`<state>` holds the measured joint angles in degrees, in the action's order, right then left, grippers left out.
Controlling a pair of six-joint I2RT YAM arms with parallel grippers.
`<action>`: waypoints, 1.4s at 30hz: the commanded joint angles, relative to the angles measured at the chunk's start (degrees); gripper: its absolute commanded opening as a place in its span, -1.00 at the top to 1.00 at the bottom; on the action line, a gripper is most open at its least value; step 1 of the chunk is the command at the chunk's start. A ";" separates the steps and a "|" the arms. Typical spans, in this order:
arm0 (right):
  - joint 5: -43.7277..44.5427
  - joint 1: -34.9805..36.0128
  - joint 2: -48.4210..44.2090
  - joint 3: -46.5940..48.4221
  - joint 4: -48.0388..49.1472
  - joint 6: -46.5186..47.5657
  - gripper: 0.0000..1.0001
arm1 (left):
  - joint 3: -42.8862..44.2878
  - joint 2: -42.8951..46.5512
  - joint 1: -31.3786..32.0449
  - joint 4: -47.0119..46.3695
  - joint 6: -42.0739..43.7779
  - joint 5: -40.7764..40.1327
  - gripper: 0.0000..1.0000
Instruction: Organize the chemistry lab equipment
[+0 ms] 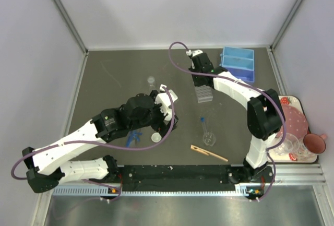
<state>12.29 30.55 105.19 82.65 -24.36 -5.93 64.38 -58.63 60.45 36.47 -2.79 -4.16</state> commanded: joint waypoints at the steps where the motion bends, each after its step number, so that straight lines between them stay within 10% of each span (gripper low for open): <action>1: 1.15 -1.01 0.37 2.43 1.86 0.66 1.00 | -0.22 0.54 -0.06 -2.28 0.85 -0.67 -0.98; 42: -1.05 -1.63 3.88 1.55 3.09 -1.45 1.00 | -0.31 -0.17 -0.06 -2.37 0.77 -0.49 -0.98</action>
<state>11.51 29.32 108.40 82.65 -23.14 -6.48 64.36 -58.65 60.45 36.47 -2.79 -4.14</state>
